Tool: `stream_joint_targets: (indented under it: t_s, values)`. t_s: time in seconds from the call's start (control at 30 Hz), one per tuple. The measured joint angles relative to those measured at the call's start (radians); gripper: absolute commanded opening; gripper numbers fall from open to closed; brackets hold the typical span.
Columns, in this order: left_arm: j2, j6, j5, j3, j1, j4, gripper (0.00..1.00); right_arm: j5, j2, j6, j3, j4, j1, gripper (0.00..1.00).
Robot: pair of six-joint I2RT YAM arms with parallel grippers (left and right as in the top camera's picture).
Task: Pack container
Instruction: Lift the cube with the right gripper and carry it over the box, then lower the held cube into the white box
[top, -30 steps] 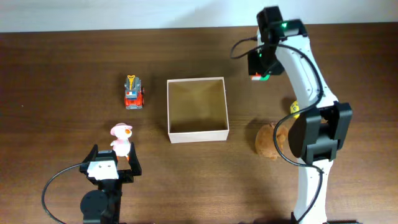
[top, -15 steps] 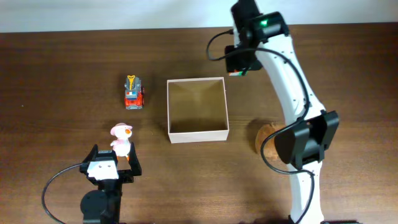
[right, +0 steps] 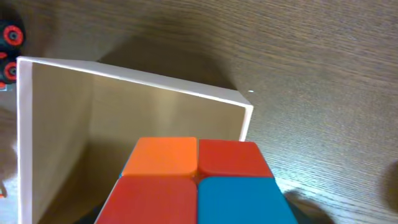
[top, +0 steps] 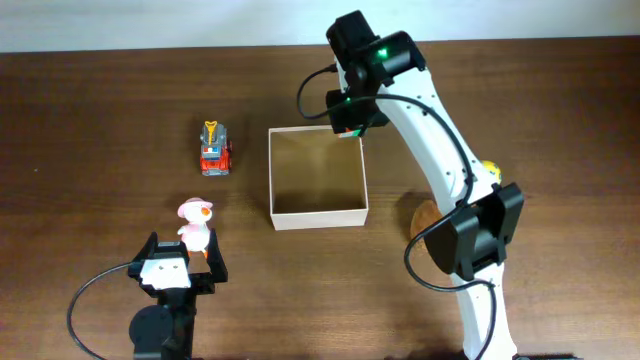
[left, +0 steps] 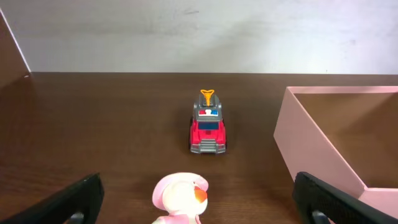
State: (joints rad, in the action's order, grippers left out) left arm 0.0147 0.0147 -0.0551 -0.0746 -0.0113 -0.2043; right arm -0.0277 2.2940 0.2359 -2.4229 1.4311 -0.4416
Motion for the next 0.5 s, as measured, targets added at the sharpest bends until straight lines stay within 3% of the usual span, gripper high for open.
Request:
stream_joint_targets:
  t_s: [0.23, 0.5]
  values:
    - [0.000, 0.000, 0.000, 0.000, 0.000, 0.000, 0.99, 0.000, 0.000, 0.000, 0.026, -0.040, -0.014, 0.52]
    - [0.000, 0.000, 0.000, 0.000, 0.000, 0.000, 0.99, 0.000, 0.000, 0.005, 0.198, -0.120, -0.017, 0.52]
